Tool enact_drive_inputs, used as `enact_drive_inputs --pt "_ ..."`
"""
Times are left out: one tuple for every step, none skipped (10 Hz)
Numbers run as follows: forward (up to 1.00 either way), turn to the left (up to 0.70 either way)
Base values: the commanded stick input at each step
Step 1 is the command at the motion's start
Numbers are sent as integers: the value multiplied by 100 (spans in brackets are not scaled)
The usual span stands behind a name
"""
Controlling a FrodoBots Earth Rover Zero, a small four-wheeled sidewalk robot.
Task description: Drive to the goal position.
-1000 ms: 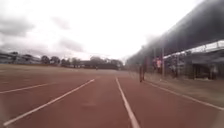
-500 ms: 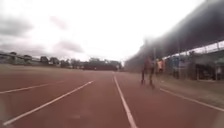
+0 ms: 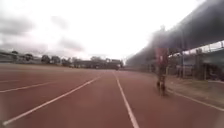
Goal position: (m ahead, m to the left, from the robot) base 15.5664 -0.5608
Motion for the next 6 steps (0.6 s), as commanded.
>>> enact_drive_inputs --pt "85 0" --pt "85 0" --pt "85 0" --pt "85 0" --pt "85 0" --pt "85 0"
